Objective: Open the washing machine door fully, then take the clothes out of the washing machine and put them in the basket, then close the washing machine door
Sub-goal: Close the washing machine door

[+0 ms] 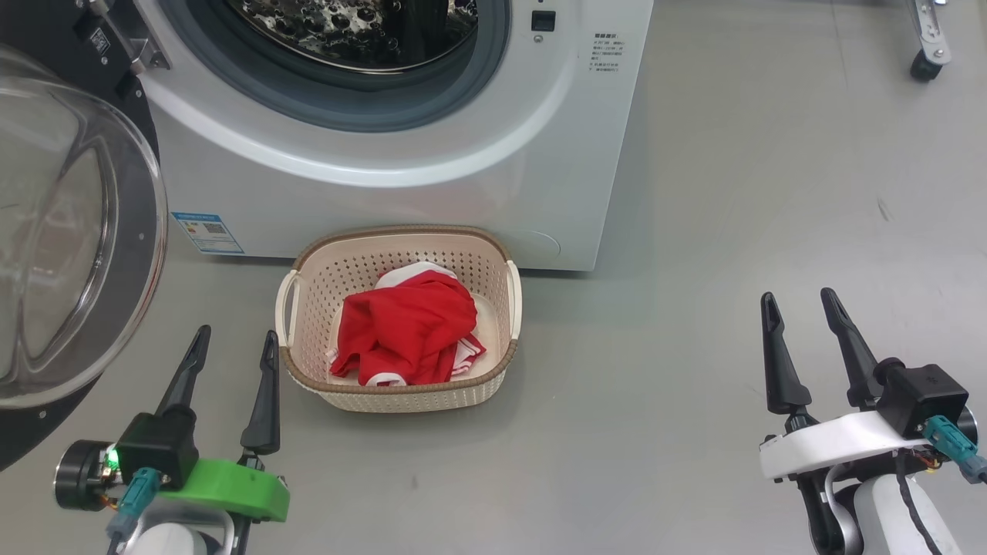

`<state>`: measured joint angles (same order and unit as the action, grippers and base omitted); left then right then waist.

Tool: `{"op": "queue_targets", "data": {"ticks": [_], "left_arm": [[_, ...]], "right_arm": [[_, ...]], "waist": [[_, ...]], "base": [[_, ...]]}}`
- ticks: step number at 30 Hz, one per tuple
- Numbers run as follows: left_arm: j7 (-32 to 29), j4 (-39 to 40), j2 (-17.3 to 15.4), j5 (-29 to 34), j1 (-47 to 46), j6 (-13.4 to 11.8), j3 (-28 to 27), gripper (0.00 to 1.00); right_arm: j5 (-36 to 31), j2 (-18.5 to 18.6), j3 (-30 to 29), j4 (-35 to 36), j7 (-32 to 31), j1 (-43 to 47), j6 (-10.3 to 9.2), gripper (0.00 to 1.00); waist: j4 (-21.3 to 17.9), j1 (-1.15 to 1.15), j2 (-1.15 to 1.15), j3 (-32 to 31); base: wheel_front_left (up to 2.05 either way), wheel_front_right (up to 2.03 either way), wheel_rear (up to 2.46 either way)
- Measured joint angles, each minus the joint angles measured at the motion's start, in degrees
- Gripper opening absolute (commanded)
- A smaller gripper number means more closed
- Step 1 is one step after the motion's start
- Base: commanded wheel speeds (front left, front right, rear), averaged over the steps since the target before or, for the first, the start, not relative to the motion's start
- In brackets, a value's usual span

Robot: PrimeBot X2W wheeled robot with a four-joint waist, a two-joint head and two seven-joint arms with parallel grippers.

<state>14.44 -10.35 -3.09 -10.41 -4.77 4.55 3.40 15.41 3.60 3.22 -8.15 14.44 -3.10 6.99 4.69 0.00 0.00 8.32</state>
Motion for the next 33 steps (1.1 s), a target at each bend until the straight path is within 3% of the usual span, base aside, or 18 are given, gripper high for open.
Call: {"op": "queue_targets", "data": {"ticks": [16, 33], "left_arm": [[0.00, 0.21, 0.00, 1.53, 0.00, -0.07, 0.15, 1.00], [0.00, 0.30, 0.02, 1.53, 0.01, -0.21, 0.14, 1.00]], "right_arm": [[0.00, 0.01, 0.73, -0.64, 0.00, -0.04, 0.00, 1.00], [0.00, 0.03, 0.82, -1.03, 0.00, -0.05, 0.00, 1.00]], "waist": [[0.45, 0.00, 0.00, -0.39], [0.58, 0.00, 0.00, -0.67]], "base": [[-0.73, 0.73, 0.00], [-0.11, 0.11, 0.00]]}}
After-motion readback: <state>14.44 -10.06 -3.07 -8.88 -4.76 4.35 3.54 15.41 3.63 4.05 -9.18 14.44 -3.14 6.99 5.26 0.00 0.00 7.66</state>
